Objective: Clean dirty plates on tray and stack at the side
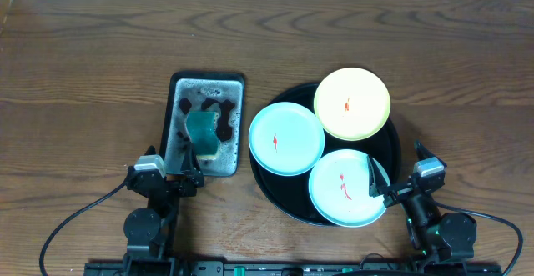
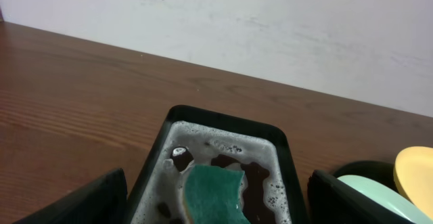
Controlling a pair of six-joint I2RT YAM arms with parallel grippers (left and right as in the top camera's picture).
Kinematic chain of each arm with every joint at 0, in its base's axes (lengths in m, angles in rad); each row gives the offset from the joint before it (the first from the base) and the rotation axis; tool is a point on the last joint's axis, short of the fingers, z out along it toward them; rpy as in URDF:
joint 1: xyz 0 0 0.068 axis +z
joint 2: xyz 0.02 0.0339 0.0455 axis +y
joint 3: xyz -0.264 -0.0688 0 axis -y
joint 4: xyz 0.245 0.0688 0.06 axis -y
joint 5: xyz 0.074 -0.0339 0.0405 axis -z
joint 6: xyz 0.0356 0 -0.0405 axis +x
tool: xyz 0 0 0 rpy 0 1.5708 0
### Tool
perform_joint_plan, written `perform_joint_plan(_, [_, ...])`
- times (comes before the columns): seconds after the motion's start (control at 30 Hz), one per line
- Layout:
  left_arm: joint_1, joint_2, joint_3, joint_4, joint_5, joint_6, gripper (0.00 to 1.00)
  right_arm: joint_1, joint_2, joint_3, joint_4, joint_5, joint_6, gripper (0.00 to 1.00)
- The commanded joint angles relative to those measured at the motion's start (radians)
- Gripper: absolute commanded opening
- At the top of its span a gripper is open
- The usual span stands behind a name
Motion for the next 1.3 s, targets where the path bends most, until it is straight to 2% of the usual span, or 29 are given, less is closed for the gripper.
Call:
perform_joint_plan(0.0, [0.005,-0.008,-0.009,-0.05,-0.017,0.021,0.86,0.004,-0.004,-0.005,0.001,0.009,-0.018,0.99])
perform_joint_plan(0.37, [0.005,-0.008,-0.009,-0.047,-0.017,0.022,0.86,0.004,-0.004,-0.004,0.002,0.009,-0.018,0.99])
perform_joint_plan(0.53, [0.005,-0.008,-0.009,-0.041,-0.017,0.071,0.86,0.004,-0.004,-0.004,0.001,0.009,-0.018,0.99])
perform_joint_plan(1.27, [0.005,-0.008,-0.009,-0.048,-0.016,0.07,0.86,0.004,-0.004,-0.004,0.002,0.009,-0.018,0.99])
